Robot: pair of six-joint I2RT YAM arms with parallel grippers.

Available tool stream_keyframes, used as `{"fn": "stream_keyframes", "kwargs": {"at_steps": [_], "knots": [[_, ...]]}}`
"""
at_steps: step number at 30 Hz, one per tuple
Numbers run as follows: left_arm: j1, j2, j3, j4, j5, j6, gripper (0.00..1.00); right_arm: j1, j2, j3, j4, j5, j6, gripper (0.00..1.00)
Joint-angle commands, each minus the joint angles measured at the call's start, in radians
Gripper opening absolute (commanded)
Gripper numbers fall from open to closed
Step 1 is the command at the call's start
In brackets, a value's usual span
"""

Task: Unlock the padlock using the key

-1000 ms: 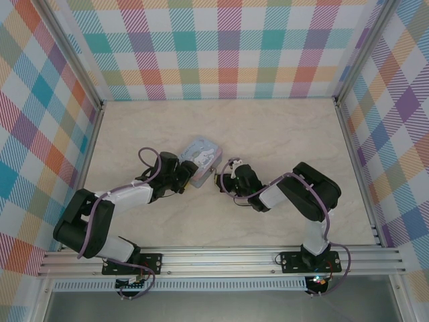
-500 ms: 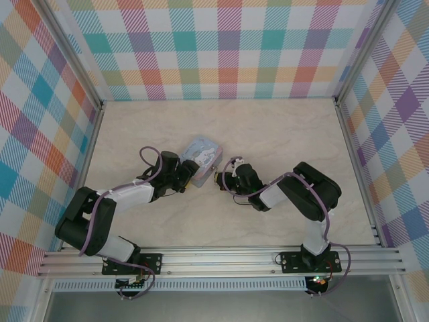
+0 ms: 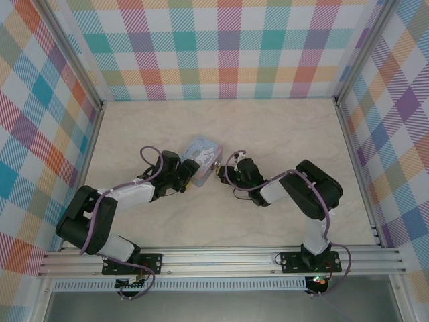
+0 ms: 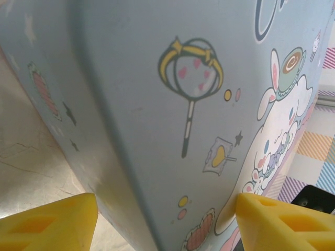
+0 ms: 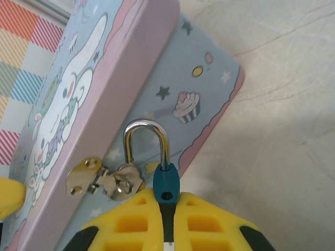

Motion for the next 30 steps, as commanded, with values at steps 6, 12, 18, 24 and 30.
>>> {"fn": "stream_keyframes", "kwargs": {"at_steps": [6,12,18,24,30], "knots": [[-0.013,0.010,0.023,-0.086,-0.008,0.048,0.73,-0.024,-0.108,-0.008,-0.054,0.029,-0.044,0.00],[-0.007,-0.001,0.063,-0.095,0.000,0.085,0.83,-0.030,-0.197,-0.051,-0.156,0.042,-0.099,0.00],[0.011,-0.076,0.095,-0.116,-0.009,0.160,0.91,-0.029,-0.324,-0.056,-0.387,0.055,-0.181,0.00],[0.025,-0.229,0.105,-0.231,-0.124,0.275,1.00,-0.029,-0.481,-0.049,-0.651,0.066,-0.238,0.00],[0.031,-0.405,0.100,-0.359,-0.293,0.400,1.00,-0.027,-0.586,-0.012,-0.953,0.045,-0.230,0.00]]}}
